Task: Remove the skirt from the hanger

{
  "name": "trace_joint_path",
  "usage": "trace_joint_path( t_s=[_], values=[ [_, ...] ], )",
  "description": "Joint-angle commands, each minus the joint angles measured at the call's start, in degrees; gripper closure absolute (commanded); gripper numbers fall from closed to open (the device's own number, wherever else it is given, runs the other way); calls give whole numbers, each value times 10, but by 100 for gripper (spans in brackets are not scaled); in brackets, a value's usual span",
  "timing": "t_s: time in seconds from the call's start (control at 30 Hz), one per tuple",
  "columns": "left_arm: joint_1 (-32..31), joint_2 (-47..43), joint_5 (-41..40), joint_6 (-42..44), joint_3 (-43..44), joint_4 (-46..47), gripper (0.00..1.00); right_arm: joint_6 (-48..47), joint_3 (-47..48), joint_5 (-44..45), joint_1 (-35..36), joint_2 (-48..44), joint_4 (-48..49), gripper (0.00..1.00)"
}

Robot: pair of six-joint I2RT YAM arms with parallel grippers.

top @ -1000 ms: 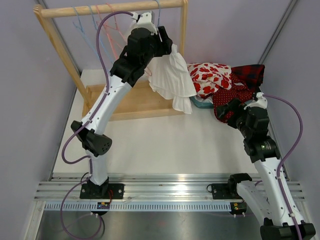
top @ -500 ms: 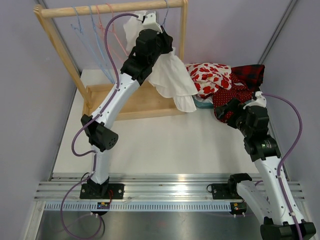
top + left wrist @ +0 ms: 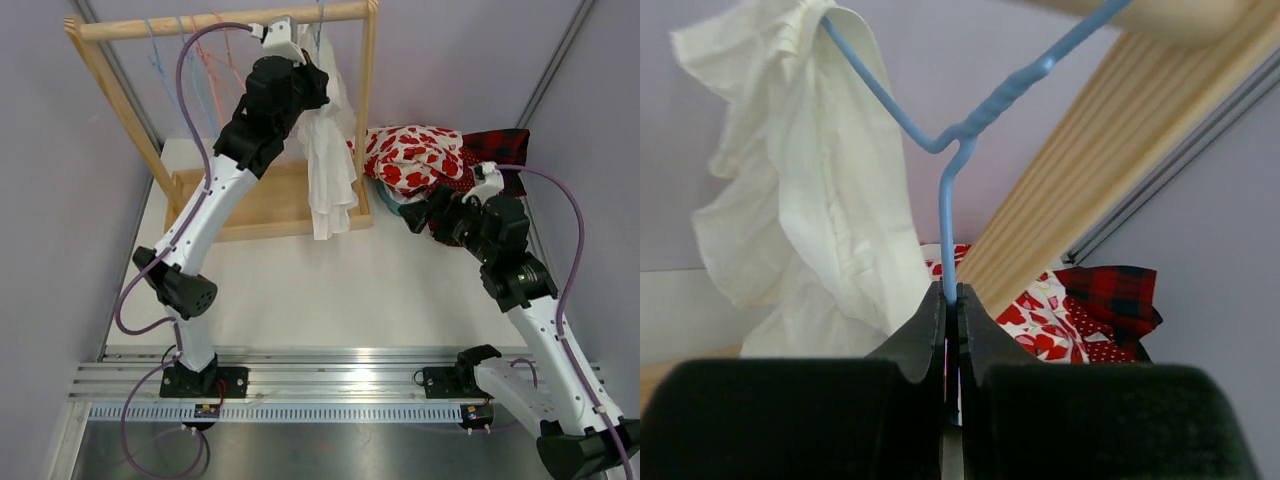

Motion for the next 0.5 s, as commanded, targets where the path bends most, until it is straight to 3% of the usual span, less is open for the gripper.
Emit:
trace_joint_path(
  t_s=[0.0, 0.47],
  values=[
    [-6, -95, -8, 13, 9, 52, 100, -45, 100, 5, 81, 30, 54, 1],
    [-15, -168, 10, -27, -71, 46, 100, -87, 393, 171, 372, 256, 36, 1]
  ],
)
